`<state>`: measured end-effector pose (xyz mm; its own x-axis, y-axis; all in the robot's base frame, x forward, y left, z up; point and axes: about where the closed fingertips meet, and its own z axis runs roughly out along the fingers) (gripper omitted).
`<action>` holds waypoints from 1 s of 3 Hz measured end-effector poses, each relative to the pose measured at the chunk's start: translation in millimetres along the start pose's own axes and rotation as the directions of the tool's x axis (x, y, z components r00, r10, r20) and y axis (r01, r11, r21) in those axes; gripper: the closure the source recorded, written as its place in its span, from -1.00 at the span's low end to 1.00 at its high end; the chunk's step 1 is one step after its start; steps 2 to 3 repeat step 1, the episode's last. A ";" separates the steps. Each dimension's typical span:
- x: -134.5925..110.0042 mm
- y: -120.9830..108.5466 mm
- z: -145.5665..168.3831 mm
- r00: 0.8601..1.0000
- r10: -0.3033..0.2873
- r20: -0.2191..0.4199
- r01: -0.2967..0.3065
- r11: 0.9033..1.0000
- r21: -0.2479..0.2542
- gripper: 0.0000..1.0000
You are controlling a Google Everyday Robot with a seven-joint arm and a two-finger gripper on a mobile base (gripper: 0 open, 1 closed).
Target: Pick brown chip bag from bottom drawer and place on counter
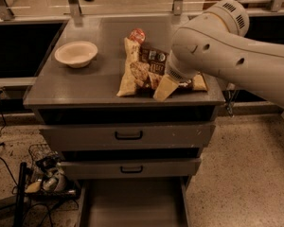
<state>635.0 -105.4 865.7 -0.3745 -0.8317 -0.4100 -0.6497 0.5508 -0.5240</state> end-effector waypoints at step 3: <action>0.0 0.0 0.0 1.000 0.000 0.000 0.000 1.000 0.000 -1.00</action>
Offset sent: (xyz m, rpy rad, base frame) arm 0.0000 0.0000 0.0000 0.0000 0.0000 0.0000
